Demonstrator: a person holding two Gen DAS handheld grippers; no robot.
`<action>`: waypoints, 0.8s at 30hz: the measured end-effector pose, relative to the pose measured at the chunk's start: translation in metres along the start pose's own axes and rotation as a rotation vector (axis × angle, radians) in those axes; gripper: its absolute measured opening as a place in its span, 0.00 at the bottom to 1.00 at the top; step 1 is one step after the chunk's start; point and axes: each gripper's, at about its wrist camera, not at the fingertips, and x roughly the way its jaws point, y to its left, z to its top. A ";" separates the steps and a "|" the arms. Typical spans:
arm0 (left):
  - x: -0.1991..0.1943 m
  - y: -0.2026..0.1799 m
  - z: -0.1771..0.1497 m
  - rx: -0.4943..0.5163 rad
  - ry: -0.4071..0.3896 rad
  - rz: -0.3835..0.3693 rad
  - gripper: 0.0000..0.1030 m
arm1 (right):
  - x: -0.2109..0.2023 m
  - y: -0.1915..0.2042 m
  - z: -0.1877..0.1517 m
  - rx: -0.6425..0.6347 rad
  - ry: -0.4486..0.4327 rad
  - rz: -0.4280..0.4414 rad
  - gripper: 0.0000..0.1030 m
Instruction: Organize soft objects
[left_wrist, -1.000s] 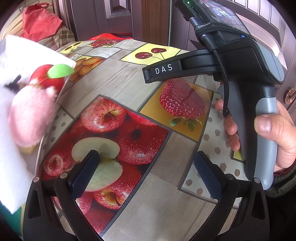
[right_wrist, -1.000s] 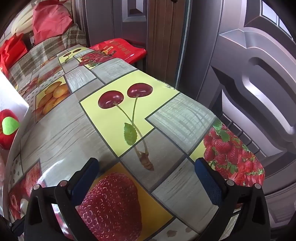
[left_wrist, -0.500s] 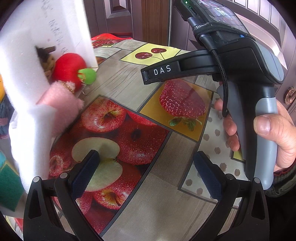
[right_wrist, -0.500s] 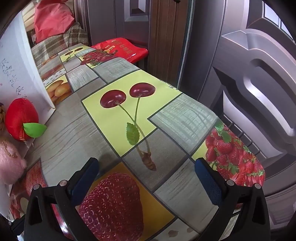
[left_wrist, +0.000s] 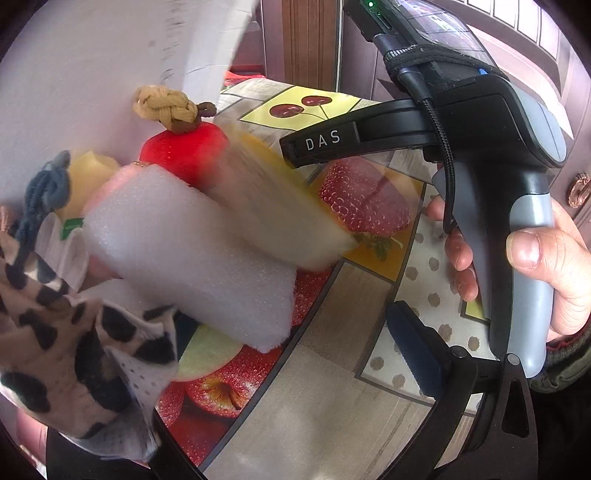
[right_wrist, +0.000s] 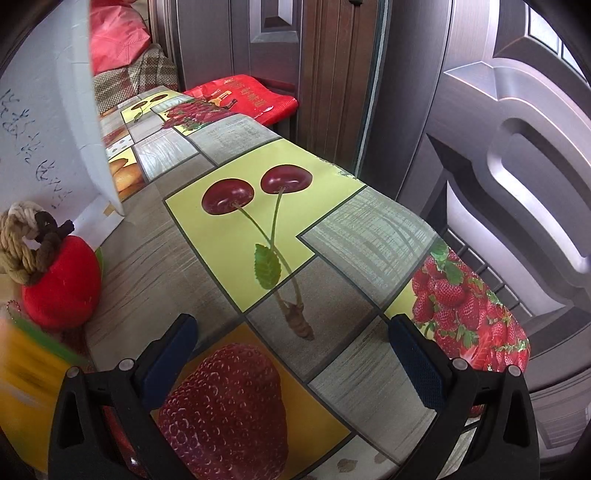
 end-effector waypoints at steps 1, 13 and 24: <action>0.000 0.000 0.000 0.000 0.000 0.000 0.99 | 0.000 0.000 0.000 -0.001 0.000 0.000 1.00; 0.000 0.000 0.000 0.000 0.000 0.000 0.99 | 0.000 0.013 0.000 -0.001 0.000 -0.001 1.00; -0.001 0.000 0.000 0.000 -0.001 0.000 0.99 | -0.001 0.014 -0.001 0.001 0.000 0.001 1.00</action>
